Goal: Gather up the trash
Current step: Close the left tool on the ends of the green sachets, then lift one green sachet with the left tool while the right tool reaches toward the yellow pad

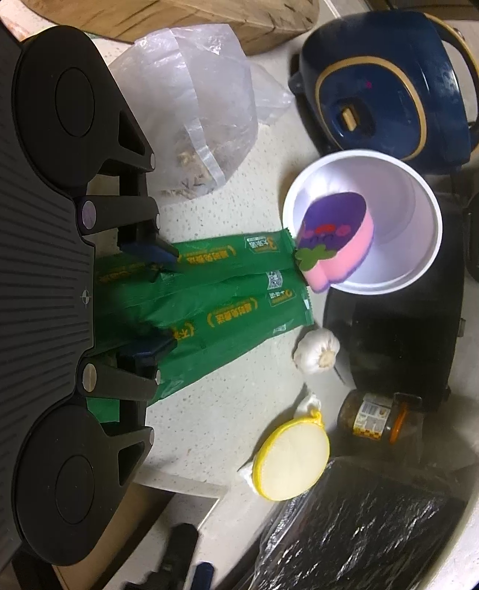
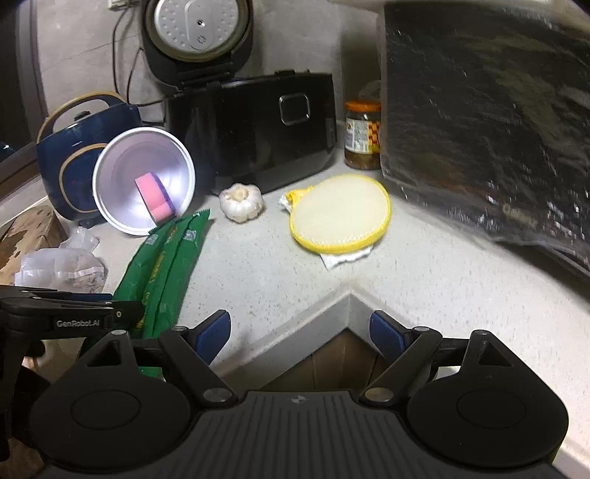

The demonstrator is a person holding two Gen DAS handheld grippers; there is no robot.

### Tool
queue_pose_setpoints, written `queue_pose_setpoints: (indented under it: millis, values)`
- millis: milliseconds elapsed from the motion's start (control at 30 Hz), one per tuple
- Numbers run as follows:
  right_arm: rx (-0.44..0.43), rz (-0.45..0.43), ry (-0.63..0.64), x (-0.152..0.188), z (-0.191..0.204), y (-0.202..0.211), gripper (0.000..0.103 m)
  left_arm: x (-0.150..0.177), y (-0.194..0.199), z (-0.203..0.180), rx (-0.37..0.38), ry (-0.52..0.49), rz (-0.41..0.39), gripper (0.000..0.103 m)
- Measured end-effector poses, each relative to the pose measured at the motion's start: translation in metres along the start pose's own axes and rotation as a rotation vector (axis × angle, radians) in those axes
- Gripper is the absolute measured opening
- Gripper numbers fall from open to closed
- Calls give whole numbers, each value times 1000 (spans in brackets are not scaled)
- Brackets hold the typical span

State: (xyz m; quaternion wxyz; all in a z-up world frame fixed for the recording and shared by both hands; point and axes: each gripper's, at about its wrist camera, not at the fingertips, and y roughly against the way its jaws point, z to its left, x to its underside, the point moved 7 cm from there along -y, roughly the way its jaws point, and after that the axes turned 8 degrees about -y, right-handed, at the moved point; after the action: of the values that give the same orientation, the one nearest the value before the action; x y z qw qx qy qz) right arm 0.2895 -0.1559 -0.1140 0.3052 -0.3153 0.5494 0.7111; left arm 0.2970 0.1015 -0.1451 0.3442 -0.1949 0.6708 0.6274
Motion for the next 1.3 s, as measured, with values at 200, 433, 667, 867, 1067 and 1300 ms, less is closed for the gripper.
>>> queue_pose_setpoints:
  millis: [200,433,667,867,1067,1300]
  values:
    - [30,-105,96,-28,-2,-2,84,5,6,7,12,47,-43,35]
    - [94,-113,134,-74,-27,-44,84,-1,27,21,29,165,-113,17]
    - [141,-63,-6,-103,-69,-97,84,-6,57,18,111,170,-149,16]
    - [117,20,-119,-98,-87,-132,78,-8,72,15,156,202,-162,16]
    - [-9,32,-117,-92,-67,-119,6,-8,71,17,159,203,-152,16]
    - [-143,-1,-13,-79,-12,-69,3,-3,65,12,179,196,-130,16]
